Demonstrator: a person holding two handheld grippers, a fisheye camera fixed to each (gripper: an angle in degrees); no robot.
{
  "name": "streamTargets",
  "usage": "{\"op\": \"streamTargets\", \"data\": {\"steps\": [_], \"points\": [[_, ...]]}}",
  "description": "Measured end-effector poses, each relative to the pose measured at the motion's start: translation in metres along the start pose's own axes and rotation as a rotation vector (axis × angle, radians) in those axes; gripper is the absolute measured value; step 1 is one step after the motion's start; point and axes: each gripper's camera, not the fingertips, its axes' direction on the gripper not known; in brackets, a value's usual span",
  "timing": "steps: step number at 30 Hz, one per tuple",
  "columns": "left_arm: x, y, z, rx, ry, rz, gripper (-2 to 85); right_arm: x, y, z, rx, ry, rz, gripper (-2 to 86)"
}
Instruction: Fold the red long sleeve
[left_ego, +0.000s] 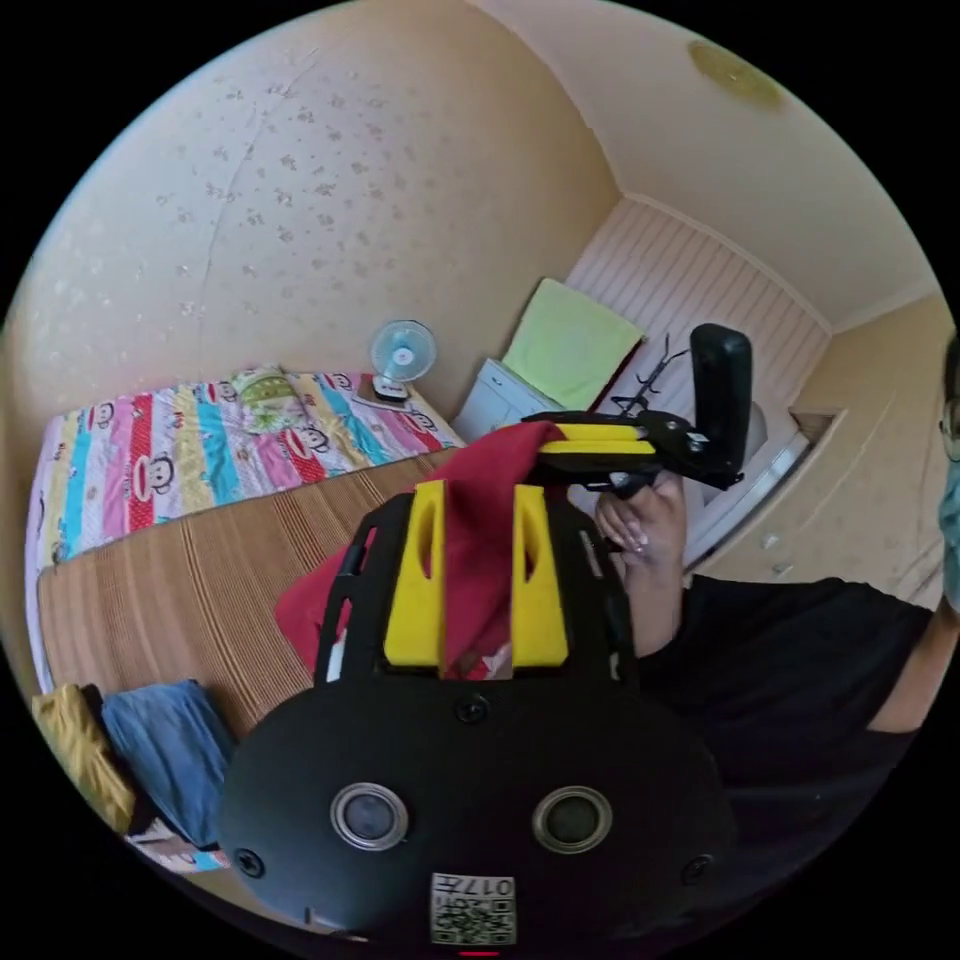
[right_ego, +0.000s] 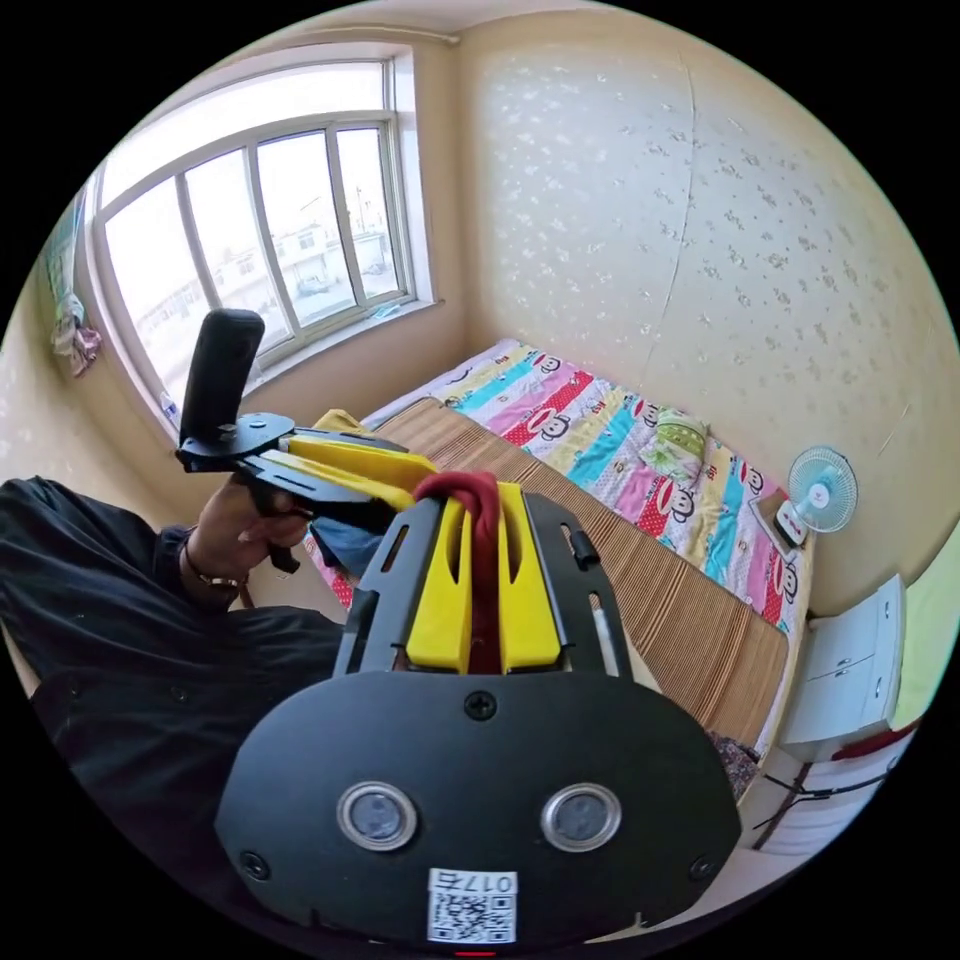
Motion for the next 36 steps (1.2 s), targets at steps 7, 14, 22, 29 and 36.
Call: {"op": "streamTargets", "data": {"steps": [7, 14, 22, 29, 36], "points": [[0.023, -0.008, -0.015, 0.186, 0.206, 0.193, -0.5, 0.023, 0.021, -0.046, 0.143, -0.193, -0.051, 3.0], [0.034, -0.009, -0.032, 0.333, 0.208, 0.176, -0.9, 0.075, 0.119, -0.065, 0.229, -0.372, -0.003, 2.7], [0.051, -0.016, -0.051, 0.348, 0.189, 0.199, -0.9, 0.082, 0.233, 0.026, 0.135, -0.511, 0.254, 17.0], [0.053, -0.021, -0.068, 0.370, 0.126, 0.200, -0.9, 0.093, 0.239, 0.033, 0.162, -0.670, 0.235, 20.4], [0.034, -0.030, -0.092, 0.417, 0.109, 0.168, -0.8, 0.079, 0.197, 0.051, -0.009, -0.694, 0.075, 6.7]]}}
